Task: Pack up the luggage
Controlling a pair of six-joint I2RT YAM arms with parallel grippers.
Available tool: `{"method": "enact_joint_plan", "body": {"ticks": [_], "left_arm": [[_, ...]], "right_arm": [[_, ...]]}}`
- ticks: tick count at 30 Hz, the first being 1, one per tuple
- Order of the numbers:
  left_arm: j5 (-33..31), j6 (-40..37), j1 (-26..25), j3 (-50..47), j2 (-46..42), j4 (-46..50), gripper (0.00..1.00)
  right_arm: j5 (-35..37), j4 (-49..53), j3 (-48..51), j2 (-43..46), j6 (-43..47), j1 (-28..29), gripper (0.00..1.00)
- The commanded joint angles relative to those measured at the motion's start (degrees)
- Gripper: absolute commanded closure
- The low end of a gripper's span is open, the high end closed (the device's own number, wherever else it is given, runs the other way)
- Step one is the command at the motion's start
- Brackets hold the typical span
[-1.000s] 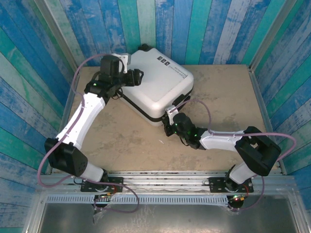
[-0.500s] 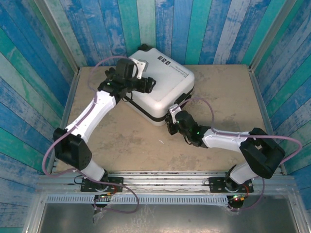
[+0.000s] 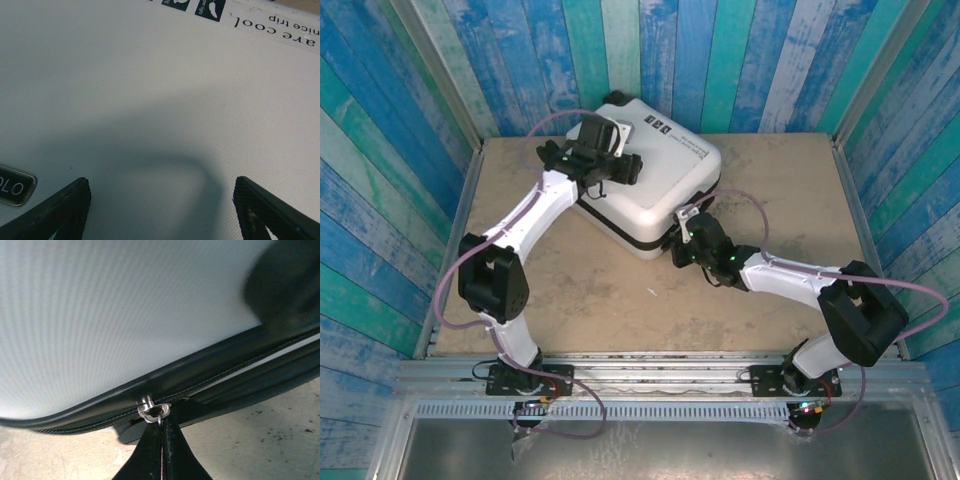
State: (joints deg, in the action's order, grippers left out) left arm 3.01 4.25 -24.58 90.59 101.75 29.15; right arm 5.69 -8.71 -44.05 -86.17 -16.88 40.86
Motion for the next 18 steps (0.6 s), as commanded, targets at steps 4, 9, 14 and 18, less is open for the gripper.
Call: {"method": "enact_joint_plan", "body": {"ticks": [4,9,14,18], "left_arm": [[-3.0,1.9,0.5,-8.8,5.7,17.8,0.22],[-2.9,2.0,0.5,-10.3,5.6,17.3,0.22],[-3.0,1.7,0.5,-11.0,5.3,16.9,0.23],[-3.4,1.2,0.5,-11.7,4.7,16.8,0.24]], "right_arm": [[-1.0,3.4,-2.9,-0.9,-3.9,-9.3,0.99],[-4.4,4.2,-4.6,-2.0,-4.0,-13.8,1.00],[-8.3,7.1,-8.8,-4.9,-2.7,-19.2,0.99],[-13.3,10.6,-13.9,-9.3,-1.3,-24.5,1.00]]}}
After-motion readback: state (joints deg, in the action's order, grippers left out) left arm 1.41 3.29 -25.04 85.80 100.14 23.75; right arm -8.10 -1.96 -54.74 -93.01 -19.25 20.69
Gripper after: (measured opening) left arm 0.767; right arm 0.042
